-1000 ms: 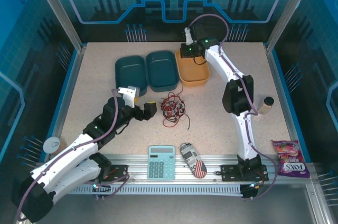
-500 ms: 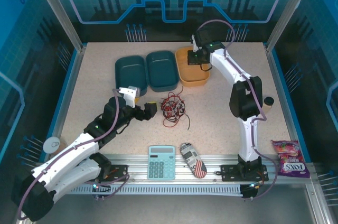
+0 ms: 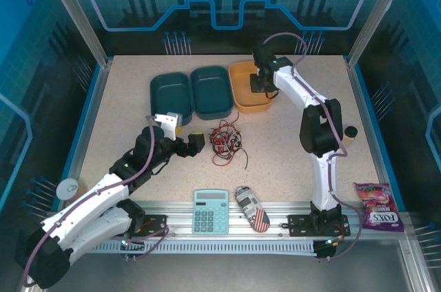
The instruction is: Untangle the cables
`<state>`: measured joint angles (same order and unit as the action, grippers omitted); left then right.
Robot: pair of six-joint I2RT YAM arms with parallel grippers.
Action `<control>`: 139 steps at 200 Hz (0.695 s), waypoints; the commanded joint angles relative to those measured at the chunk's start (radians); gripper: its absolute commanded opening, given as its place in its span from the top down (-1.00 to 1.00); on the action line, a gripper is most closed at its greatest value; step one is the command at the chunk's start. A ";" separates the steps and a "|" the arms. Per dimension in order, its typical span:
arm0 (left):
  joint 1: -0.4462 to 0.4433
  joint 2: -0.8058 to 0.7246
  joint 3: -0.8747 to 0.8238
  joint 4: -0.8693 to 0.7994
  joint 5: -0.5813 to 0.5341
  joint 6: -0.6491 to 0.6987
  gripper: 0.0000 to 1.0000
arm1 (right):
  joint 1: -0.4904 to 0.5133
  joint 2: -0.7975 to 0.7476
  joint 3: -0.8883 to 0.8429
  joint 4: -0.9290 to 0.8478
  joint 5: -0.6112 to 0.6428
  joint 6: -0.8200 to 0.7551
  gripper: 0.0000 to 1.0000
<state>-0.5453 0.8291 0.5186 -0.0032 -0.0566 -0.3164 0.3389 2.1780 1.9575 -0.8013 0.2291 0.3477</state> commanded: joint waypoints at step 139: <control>0.024 0.382 0.181 -0.040 0.111 -0.090 -0.94 | 0.199 -0.695 -0.796 0.225 0.031 0.263 -0.99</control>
<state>-0.5323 1.1591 0.6548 -0.0917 0.0086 -0.3916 0.4786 1.5631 1.2766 -0.6426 0.2298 0.5095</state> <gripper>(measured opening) 0.976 0.844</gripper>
